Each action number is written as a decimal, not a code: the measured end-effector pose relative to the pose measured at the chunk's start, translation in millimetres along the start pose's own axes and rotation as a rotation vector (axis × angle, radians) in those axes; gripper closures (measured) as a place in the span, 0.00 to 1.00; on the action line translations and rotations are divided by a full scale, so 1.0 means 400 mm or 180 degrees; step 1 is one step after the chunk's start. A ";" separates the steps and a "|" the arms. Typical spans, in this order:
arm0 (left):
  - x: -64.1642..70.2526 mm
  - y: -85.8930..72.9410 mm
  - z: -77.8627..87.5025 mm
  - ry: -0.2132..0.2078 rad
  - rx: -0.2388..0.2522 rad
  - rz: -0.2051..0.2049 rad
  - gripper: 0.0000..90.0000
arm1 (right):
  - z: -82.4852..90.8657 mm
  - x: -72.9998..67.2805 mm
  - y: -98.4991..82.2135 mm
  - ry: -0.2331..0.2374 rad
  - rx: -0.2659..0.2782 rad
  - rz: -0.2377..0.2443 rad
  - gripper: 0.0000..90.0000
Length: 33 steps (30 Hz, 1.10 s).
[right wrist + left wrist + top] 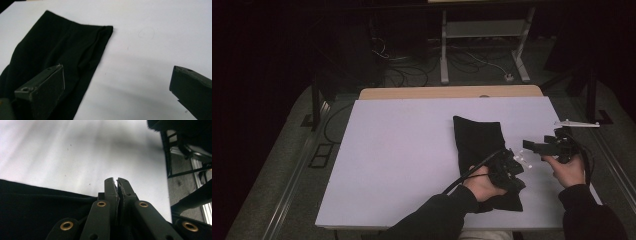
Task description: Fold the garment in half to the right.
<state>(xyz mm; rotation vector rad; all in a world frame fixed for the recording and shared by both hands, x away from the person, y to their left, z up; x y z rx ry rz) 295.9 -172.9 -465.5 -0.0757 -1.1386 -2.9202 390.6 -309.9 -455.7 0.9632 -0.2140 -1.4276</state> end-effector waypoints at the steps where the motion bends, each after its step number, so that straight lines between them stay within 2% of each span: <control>1: 0.000 -0.002 -0.005 0.0001 -0.0030 -0.0005 0.95 | 0.001 -0.001 -0.004 -0.0015 -0.0003 0.0034 0.00; 7: -0.001 -0.015 -0.022 0.0031 -0.0157 -0.0056 0.94 | 0.014 -0.017 -0.020 -0.0034 0.0033 0.0164 0.00; 10: 0.001 -0.012 -0.017 -0.0049 -0.0093 -0.0046 0.90 | 0.027 -0.024 -0.019 -0.0014 0.0093 0.0188 0.00; 11: 0.004 -0.009 -0.014 -0.0106 -0.0037 0.0008 0.88 | 0.029 -0.024 -0.019 -0.0012 0.0112 0.0190 0.00; 13: 0.007 -0.003 -0.004 -0.0213 0.0027 0.0043 0.77 | 0.035 -0.022 -0.019 -0.0001 0.0137 0.0190 0.00; 18: 0.019 0.007 0.019 -0.0294 0.0179 0.0101 0.53 | 0.043 -0.017 -0.019 -0.0002 0.0183 0.0198 0.00; 21: 0.016 0.009 0.033 -0.0173 0.0264 0.0013 0.34 | 0.049 -0.018 -0.019 0.0019 0.0208 0.0216 0.00; 22: 0.017 0.011 0.038 -0.0147 0.0287 0.0034 0.30 | 0.050 -0.018 -0.019 0.0023 0.0218 0.0223 0.00; 24: 0.015 0.013 0.048 -0.0176 0.0333 0.0053 0.16 | 0.053 -0.020 -0.019 0.0034 0.0241 0.0225 0.00; 27: 0.012 0.014 0.059 -0.0166 0.0381 0.0024 0.03 | 0.057 -0.022 -0.022 0.0047 0.0249 0.0226 0.00; 28: 0.011 0.013 0.066 -0.0157 0.0380 -0.0003 0.00 | 0.059 -0.023 -0.024 0.0060 0.0256 0.0225 0.00; 30: 0.007 0.010 0.079 -0.0130 0.0436 -0.0041 0.00 | 0.063 -0.023 -0.028 0.0075 0.0269 0.0254 0.00; 33: -0.002 0.004 0.098 -0.0062 0.0475 -0.0026 0.00 | 0.071 -0.024 -0.031 0.0103 0.0293 0.0254 0.00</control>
Point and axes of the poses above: each handheld gripper's, and its own axes: z roughly backward along the jaws, y roughly out of its top, x roughly to its right, the point moved 7 cm from there along -z, roughly forward along the jaws, and after that the axes turned 10 degrees about -z, right-handed, at the moved point
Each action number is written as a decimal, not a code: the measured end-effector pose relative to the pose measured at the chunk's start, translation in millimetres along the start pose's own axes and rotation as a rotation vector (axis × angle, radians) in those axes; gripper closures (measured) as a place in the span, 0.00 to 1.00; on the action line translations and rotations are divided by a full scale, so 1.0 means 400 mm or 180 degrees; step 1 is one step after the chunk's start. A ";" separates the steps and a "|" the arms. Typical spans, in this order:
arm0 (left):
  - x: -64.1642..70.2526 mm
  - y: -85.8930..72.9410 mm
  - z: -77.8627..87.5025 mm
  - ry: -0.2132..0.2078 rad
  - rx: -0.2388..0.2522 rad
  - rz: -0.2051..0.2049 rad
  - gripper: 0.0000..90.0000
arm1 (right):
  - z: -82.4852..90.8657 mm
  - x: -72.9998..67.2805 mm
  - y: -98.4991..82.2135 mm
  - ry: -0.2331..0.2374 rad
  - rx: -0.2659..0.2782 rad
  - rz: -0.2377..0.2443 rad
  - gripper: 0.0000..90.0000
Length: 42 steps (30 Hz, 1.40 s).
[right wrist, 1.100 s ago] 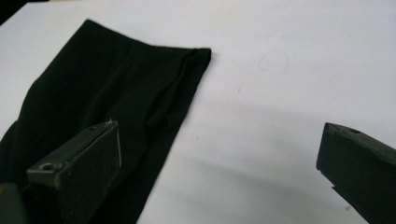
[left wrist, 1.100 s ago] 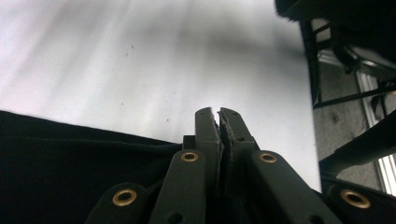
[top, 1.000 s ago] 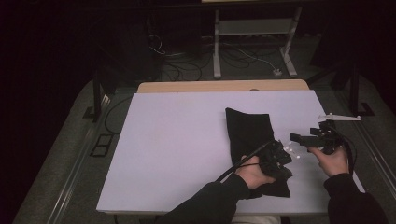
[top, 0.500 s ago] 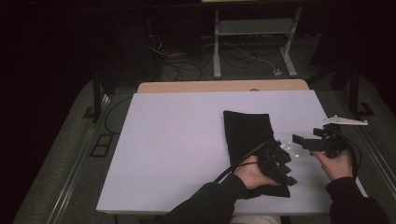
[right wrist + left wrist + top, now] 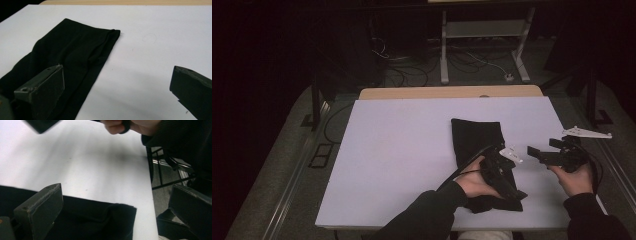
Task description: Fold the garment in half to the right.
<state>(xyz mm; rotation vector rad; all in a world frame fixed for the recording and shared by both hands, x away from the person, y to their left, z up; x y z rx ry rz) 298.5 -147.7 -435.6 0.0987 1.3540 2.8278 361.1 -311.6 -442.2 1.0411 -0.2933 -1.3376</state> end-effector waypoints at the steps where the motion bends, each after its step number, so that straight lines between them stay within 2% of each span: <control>1: -0.004 -0.001 0.007 0.0017 0.0006 -0.0005 0.00 | 0.003 -0.001 0.000 0.0004 0.0015 -0.0011 0.00; 6: -0.022 -0.009 0.034 0.0131 0.0067 0.0038 0.00 | 0.013 -0.004 -0.005 0.0039 0.0023 -0.0009 0.00; 18: -0.054 -0.045 0.092 0.0327 0.0044 0.0044 0.00 | 0.031 -0.012 -0.018 0.0097 0.0009 0.0002 0.00; 42: -0.104 -0.139 0.222 0.0671 0.0179 0.0308 0.00 | 0.056 -0.023 -0.049 0.0158 0.0007 0.0080 0.00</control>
Point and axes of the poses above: each handheld gripper's, and its own axes: z roughly backward along the jaws, y roughly out of its top, x roughly to its right, the point moved 7 cm from there along -z, roughly forward along the jaws, and after that the axes turned 10 degrees about -z, right-handed, at the moved point
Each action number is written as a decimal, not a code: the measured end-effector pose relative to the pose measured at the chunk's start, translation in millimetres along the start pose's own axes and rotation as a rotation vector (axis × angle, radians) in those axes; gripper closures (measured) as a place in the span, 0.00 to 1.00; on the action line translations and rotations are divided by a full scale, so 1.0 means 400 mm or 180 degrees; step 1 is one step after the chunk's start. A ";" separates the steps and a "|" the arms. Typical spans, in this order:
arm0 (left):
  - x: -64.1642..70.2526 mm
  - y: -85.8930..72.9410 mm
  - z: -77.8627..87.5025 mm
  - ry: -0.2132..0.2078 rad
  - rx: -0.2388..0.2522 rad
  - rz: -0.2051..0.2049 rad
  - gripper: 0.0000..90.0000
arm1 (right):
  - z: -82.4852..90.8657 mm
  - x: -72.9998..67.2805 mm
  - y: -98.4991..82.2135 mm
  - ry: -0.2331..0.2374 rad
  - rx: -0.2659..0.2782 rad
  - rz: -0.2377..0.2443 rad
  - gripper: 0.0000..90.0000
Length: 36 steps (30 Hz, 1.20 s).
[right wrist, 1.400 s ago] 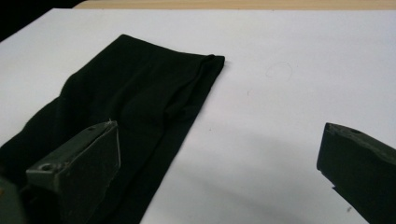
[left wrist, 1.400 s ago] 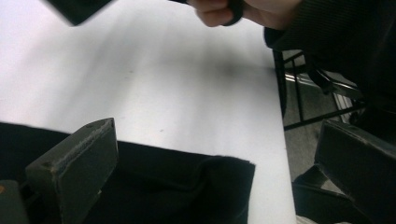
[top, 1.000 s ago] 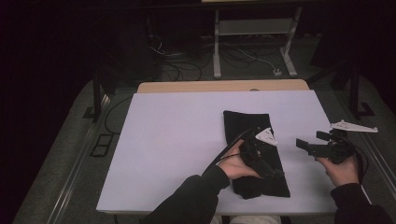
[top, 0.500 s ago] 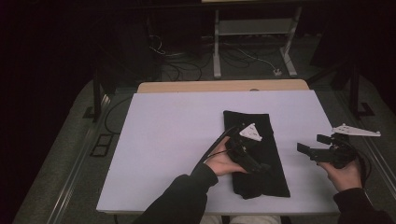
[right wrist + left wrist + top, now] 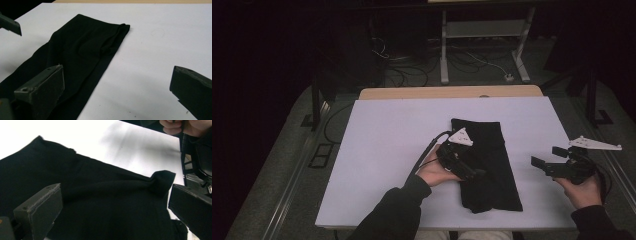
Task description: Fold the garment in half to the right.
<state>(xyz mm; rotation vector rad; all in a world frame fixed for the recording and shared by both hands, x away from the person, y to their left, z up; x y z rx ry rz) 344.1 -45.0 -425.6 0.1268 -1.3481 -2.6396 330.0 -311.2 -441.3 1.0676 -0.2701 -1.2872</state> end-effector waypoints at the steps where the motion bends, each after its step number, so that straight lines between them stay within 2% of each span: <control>1: -0.003 -0.003 0.005 0.0008 0.0006 -0.0003 0.00 | 0.000 -0.001 -0.001 0.0002 -0.0001 0.0013 0.00; 13: -0.035 -0.030 0.056 0.0148 0.0048 0.0087 0.00 | 0.001 -0.010 -0.017 0.0012 -0.0041 0.0063 0.00; 24: -0.059 -0.044 0.110 0.0294 0.0160 0.0144 0.00 | 0.005 -0.012 -0.026 0.0009 -0.0068 0.0078 0.00; 36: -0.084 -0.091 0.178 0.0453 0.0178 0.0243 0.00 | 0.001 -0.007 -0.033 -0.0010 -0.0109 0.0094 0.00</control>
Point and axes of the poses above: each handheld gripper's, and its own axes: z roughly backward along the jaws, y roughly out of its top, x roughly to its right, the point moved 7 cm from there along -z, roughly forward along the jaws, and after that the axes turned 10 degrees about -z, right-handed, at the moved point
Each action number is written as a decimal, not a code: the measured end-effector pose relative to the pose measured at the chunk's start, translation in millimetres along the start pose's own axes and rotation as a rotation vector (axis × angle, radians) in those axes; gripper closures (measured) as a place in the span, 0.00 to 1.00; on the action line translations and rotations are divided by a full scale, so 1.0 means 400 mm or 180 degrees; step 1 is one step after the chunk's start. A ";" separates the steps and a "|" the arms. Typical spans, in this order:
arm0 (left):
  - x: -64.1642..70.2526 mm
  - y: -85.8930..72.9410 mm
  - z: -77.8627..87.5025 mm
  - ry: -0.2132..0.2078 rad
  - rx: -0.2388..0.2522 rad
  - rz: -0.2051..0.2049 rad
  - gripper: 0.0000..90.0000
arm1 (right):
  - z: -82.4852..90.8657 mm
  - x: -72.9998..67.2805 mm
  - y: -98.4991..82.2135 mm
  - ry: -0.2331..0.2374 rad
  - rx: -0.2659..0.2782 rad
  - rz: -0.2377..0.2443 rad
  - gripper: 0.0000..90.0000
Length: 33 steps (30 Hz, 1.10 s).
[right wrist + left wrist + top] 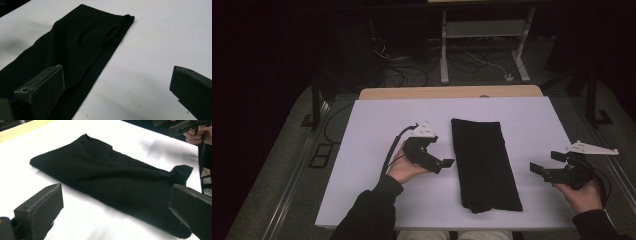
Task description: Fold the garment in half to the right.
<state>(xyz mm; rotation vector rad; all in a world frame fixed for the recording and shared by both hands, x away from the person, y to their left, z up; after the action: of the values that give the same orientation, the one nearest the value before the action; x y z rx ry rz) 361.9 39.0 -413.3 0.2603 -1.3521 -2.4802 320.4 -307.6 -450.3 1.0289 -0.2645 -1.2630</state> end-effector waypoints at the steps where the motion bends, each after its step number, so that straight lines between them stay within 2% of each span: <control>1: -0.004 -0.003 0.007 0.0016 0.0024 0.0028 0.00 | -0.001 0.000 0.000 -0.0003 0.0000 0.0001 0.00; 13: -0.040 -0.043 0.069 0.0182 0.0042 0.0143 0.00 | -0.003 -0.002 -0.003 0.0013 -0.0009 -0.0002 0.00; 21: -0.053 -0.095 0.107 0.0271 -0.0021 0.0199 0.00 | -0.003 -0.002 -0.002 0.0013 0.0000 -0.0002 0.00; 33: -0.078 -0.156 0.179 0.0448 0.0005 0.0335 0.00 | -0.004 0.000 -0.004 0.0010 -0.0003 -0.0005 0.00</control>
<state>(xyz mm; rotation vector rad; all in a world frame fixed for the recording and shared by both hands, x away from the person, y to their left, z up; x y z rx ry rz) 358.7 137.9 -427.0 0.3480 -1.2770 -2.3281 320.4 -306.9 -452.3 1.0306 -0.2607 -1.2625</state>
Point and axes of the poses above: each handheld gripper's, and its own axes: z roughly backward along the jaws, y roughly out of its top, x roughly to its right, the point moved 7 cm from there along -z, roughly forward along the jaws, and after that the axes turned 10 degrees about -z, right-handed, at the moved point
